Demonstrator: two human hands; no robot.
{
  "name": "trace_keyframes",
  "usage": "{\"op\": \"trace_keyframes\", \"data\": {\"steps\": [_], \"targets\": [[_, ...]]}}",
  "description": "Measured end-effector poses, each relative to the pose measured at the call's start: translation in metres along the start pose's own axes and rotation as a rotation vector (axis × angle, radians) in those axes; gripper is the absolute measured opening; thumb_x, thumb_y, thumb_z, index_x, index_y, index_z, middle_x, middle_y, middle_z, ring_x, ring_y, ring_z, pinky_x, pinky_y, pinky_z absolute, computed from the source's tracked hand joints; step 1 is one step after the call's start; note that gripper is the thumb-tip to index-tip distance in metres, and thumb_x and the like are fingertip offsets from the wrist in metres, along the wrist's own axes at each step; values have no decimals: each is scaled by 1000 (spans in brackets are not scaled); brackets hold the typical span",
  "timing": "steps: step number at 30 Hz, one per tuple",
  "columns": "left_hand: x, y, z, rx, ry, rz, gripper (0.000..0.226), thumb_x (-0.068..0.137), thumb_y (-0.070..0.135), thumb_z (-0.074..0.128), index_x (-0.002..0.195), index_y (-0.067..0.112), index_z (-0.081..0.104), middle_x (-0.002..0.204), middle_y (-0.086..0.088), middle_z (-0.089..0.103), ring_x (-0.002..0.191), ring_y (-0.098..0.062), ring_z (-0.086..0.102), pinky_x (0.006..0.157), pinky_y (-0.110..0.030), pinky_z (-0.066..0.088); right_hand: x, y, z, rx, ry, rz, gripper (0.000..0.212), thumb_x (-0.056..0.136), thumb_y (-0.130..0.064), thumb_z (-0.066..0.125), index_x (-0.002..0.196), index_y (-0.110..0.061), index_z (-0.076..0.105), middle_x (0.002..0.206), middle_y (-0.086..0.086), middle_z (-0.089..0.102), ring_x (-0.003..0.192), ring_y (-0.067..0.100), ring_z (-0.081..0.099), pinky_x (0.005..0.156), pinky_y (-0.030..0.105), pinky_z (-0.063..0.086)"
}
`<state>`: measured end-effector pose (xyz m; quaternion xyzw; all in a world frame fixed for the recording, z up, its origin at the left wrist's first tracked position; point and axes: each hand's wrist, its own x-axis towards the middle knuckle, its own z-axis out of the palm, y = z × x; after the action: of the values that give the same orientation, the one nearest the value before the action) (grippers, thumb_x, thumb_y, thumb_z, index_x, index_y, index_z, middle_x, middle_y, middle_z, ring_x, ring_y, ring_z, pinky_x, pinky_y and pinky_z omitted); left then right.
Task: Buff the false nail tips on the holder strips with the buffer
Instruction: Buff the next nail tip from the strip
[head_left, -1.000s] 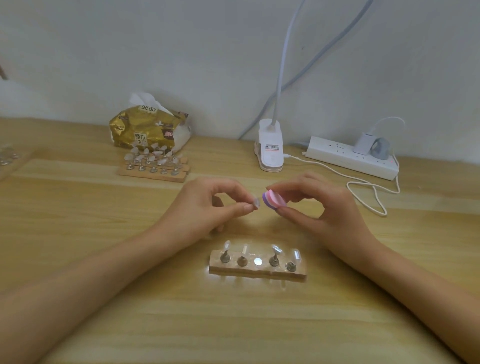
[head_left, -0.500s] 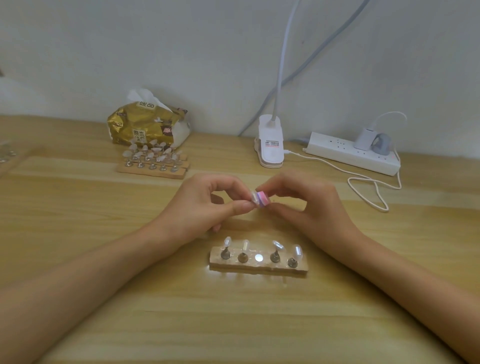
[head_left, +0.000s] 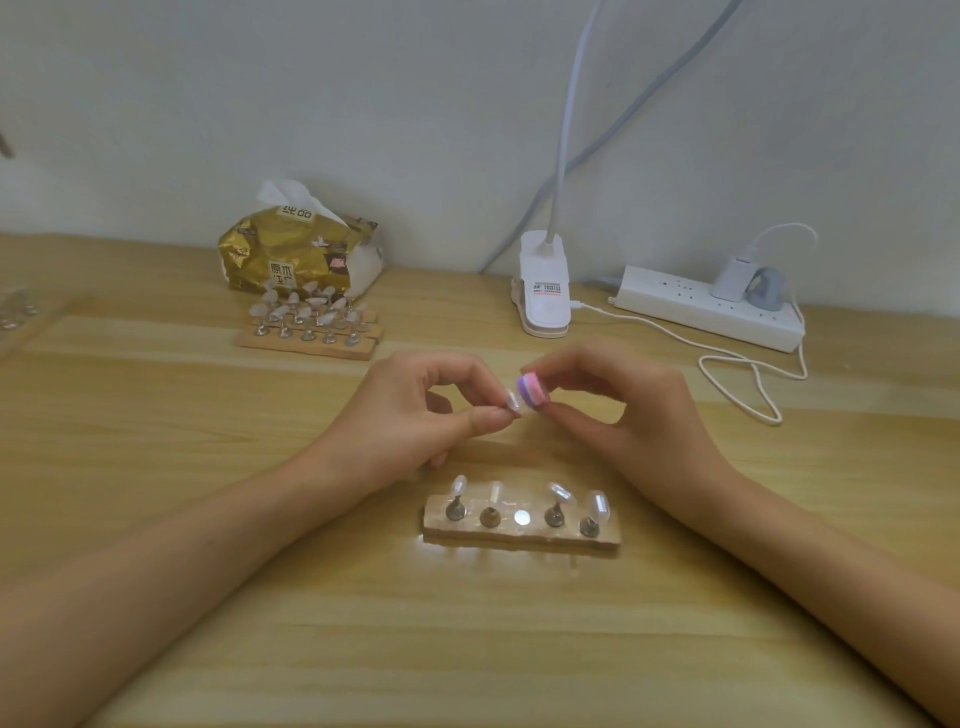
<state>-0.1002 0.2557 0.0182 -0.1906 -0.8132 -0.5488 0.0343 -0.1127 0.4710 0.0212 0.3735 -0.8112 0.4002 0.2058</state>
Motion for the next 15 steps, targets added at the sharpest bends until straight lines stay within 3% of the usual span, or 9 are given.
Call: {"op": "trace_keyframes", "data": {"steps": [4, 8, 11, 15], "targets": [[1, -1, 0, 7, 4, -9, 9, 80, 23, 79, 76, 29, 74, 86, 9, 71, 46, -10, 50, 42, -20, 40, 1, -1, 2, -69, 16, -134, 13, 92, -8, 72, 105, -8, 71, 100, -1, 69, 96, 14, 67, 86, 29, 55], [0, 0, 0, 6, -7, -5, 11, 81, 24, 78, 75, 31, 73, 86, 10, 71, 48, -11, 52, 43, -19, 42, 1, 4, -3, -85, 16, -82, 17, 90, -3, 73, 107, -9, 72, 103, 0, 68, 98, 14, 67, 86, 36, 55], [-1, 0, 0, 5, -25, 9, 10, 81, 24, 77, 75, 30, 73, 77, 15, 69, 47, -8, 49, 44, -20, 42, 0, 3, -1, -99, -27, -155, 17, 91, -3, 73, 106, -10, 71, 103, 1, 67, 100, 14, 66, 88, 30, 53], [-1, 1, 0, -13, -45, 28, 8, 83, 22, 76, 77, 27, 73, 86, 10, 73, 48, -9, 48, 45, -21, 44, -1, 5, -4, -56, -21, -42, 14, 90, -2, 73, 102, -9, 71, 100, -1, 68, 98, 16, 66, 87, 36, 55]]}}
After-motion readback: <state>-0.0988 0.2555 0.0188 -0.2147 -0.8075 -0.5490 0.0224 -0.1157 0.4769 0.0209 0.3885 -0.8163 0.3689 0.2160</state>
